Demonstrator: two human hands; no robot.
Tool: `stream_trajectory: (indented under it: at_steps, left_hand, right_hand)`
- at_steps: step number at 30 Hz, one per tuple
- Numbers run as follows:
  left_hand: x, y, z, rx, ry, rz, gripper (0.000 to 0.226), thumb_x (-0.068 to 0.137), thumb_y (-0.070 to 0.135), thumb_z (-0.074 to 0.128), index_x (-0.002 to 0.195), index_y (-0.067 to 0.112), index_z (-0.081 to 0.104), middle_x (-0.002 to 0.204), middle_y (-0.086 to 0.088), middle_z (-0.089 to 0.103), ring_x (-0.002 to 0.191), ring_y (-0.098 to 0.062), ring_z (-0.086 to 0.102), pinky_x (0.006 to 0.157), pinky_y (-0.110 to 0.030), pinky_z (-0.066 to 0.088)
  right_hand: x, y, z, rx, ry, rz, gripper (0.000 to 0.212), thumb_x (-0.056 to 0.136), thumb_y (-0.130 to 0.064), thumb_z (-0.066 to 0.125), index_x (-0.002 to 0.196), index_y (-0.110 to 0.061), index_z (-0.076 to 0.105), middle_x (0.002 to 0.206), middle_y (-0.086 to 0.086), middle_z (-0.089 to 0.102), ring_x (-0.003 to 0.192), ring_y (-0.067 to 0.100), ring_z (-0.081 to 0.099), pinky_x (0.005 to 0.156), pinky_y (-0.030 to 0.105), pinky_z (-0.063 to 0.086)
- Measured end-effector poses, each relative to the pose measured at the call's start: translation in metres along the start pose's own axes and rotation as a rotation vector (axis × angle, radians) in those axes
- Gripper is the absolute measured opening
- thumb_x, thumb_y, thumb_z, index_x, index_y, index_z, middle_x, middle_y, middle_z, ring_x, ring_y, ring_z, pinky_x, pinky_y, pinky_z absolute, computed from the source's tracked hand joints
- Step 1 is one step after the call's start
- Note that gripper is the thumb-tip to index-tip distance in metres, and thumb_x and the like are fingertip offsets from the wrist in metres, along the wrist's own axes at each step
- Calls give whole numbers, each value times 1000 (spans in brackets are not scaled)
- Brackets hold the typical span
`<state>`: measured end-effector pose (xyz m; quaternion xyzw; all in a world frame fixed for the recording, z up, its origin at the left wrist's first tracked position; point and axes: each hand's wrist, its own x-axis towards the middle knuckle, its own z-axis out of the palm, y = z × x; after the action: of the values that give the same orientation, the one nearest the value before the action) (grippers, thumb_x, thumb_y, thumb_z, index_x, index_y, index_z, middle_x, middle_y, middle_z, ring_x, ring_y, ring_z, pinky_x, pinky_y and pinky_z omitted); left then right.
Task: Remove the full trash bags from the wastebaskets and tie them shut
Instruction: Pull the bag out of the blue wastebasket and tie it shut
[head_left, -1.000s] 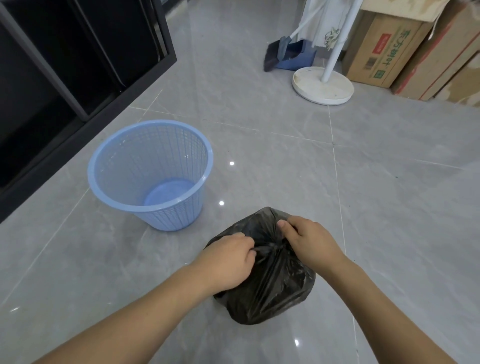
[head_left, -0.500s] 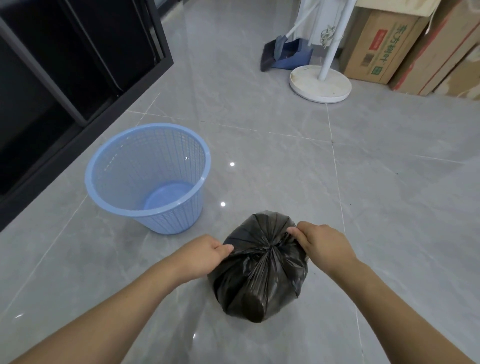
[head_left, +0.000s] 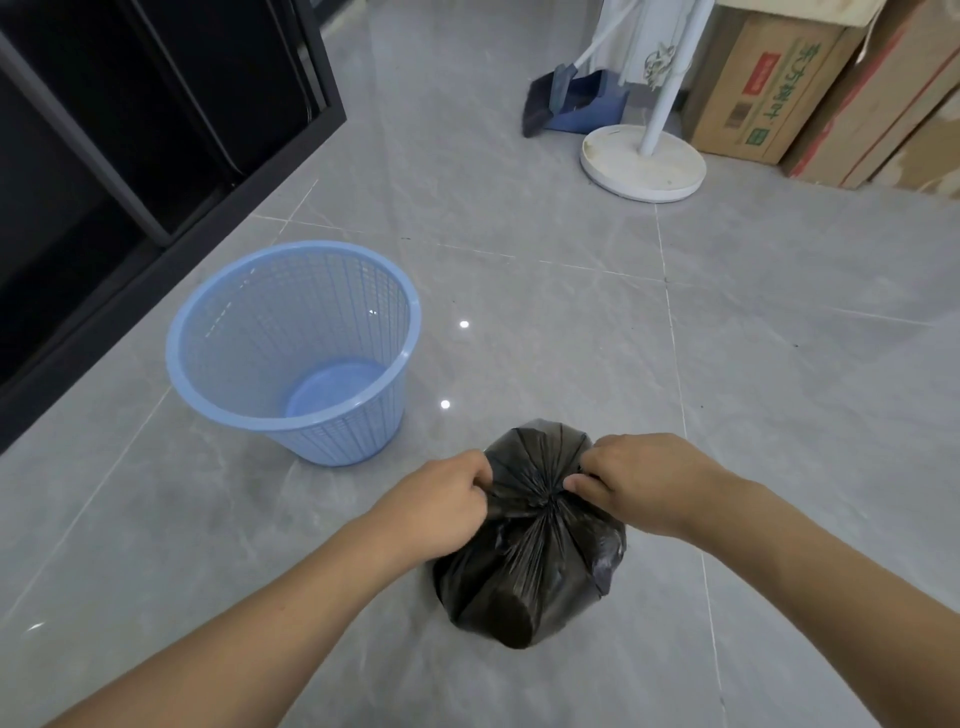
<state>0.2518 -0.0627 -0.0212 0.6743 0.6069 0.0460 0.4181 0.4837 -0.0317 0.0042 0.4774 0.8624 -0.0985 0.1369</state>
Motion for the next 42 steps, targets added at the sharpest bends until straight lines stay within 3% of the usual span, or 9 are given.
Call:
stream_trajectory:
  at_steps: [4, 8, 11, 14, 18, 24, 29, 38, 42]
  left_hand:
    - [2, 11, 10, 115, -114, 50, 35, 85, 55, 39, 80, 23, 54, 79, 6, 59, 76, -13, 57, 64, -32, 42]
    - [5, 2, 4, 307, -121, 133, 38, 98, 45, 37, 66, 26, 42, 71, 9, 49, 77, -17, 52, 63, -32, 34]
    - [8, -1, -2, 447, -79, 138, 36, 101, 43, 31, 71, 26, 41, 82, 2, 55, 81, -20, 53, 67, -33, 35]
    - [9, 8, 0, 526, -127, 157, 36, 102, 39, 29, 70, 23, 40, 78, 0, 53, 74, -20, 50, 64, -33, 35]
    - [-2, 14, -5, 538, -10, 281, 28, 99, 34, 31, 75, 21, 37, 65, 5, 43, 59, -18, 43, 55, -34, 28]
    - [-25, 26, -4, 701, 85, 533, 16, 97, 24, 38, 82, 21, 34, 67, 6, 38, 62, -21, 38, 62, -34, 28]
    - [-26, 43, -16, 627, 134, 643, 11, 95, 21, 39, 85, 23, 36, 74, 6, 43, 70, -18, 40, 70, -32, 35]
    - [-3, 27, -28, 437, 398, 483, 17, 96, 25, 46, 103, 24, 62, 96, 9, 65, 97, -18, 51, 93, -34, 32]
    - [7, 24, -14, 238, 418, 366, 14, 95, 21, 49, 99, 22, 62, 97, 8, 62, 97, -16, 52, 87, -29, 34]
  right_hand:
    - [3, -2, -6, -5, -33, 32, 44, 96, -57, 30, 72, -25, 48, 62, -9, 45, 57, 11, 42, 51, 30, 31]
    - [1, 14, -9, 102, -152, 137, 46, 95, -61, 30, 72, -28, 51, 70, -7, 57, 67, 12, 52, 60, 30, 40]
    - [4, 21, -7, 402, -319, 320, 50, 95, -60, 36, 82, -18, 60, 80, 2, 64, 73, 19, 58, 66, 31, 44]
    - [9, 25, -14, 937, -555, 476, 49, 94, -55, 44, 64, -16, 46, 53, -3, 35, 44, 13, 26, 40, 21, 22]
    - [15, 24, -24, 1931, -289, 764, 44, 100, -41, 41, 62, -20, 41, 44, -8, 24, 32, 7, 17, 32, 17, 10]
    - [21, -14, -23, 2286, 62, 867, 25, 102, -19, 39, 82, -12, 52, 56, -1, 57, 26, 6, 19, 25, 15, 15]
    - [21, -42, -6, 2052, 265, 669, 22, 101, -14, 41, 87, -10, 57, 89, 7, 69, 46, 9, 46, 34, 18, 28]
    - [2, -38, 19, 1310, 89, 372, 29, 96, -19, 48, 68, -17, 52, 55, -9, 46, 53, 9, 44, 54, 18, 37]
    - [0, -41, 16, 1062, 119, 250, 27, 89, -23, 41, 64, -14, 43, 68, -3, 44, 65, 10, 44, 66, 30, 36]
